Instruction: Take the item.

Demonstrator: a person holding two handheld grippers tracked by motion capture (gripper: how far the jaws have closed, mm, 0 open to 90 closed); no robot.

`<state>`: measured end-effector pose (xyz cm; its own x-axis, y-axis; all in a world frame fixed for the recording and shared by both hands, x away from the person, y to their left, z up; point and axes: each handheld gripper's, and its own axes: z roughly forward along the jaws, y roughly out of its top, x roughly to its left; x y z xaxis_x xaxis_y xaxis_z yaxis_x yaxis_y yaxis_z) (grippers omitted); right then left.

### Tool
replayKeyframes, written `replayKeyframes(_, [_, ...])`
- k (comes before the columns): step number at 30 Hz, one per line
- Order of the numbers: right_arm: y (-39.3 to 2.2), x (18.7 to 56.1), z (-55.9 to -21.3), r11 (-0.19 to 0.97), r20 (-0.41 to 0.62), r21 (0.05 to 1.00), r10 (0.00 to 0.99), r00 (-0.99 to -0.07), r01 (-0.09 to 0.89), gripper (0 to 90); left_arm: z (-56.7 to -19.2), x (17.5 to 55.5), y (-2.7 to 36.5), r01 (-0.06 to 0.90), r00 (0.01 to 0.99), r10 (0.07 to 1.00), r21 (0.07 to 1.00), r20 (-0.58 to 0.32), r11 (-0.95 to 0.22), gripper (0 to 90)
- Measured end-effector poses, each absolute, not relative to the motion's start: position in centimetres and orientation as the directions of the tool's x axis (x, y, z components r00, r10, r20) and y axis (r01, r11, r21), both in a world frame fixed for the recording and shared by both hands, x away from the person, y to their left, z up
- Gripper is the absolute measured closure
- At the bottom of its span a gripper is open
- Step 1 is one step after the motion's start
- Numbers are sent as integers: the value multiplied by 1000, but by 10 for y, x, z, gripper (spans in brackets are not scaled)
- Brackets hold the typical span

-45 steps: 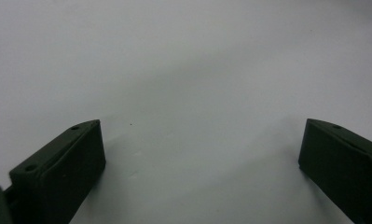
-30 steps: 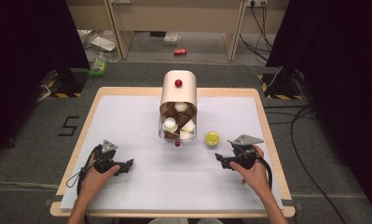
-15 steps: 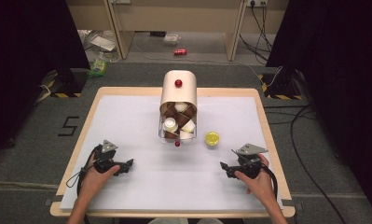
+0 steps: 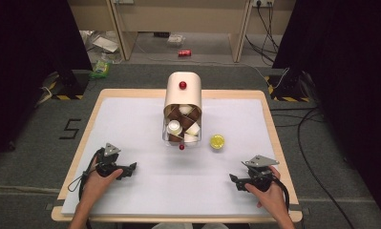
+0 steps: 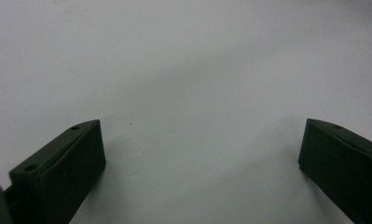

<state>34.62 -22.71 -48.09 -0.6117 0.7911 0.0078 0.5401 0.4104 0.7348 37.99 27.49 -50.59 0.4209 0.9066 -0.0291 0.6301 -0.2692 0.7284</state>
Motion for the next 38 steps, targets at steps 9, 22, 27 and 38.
replayKeyframes(9, [-235, 339, -485, 424, -5, 720, 795, -606, 550, 174, -506, 380, 275, 630, 421, 907, 728, -29, -269, 0])
replayKeyframes(22, [-235, 339, -493, 443, 1, 695, 786, -618, 566, 148, -506, 380, 275, 630, 421, 907, 728, -28, -270, 0])
replayKeyframes(27, [-236, 338, -497, 446, -1, 713, 772, -635, 541, 87, -506, 380, 275, 630, 421, 907, 728, -28, -270, 0])
replayKeyframes(38, [-235, 338, -497, 449, -3, 710, 772, -636, 542, 84, -506, 380, 275, 630, 421, 907, 728, -29, -269, 0])
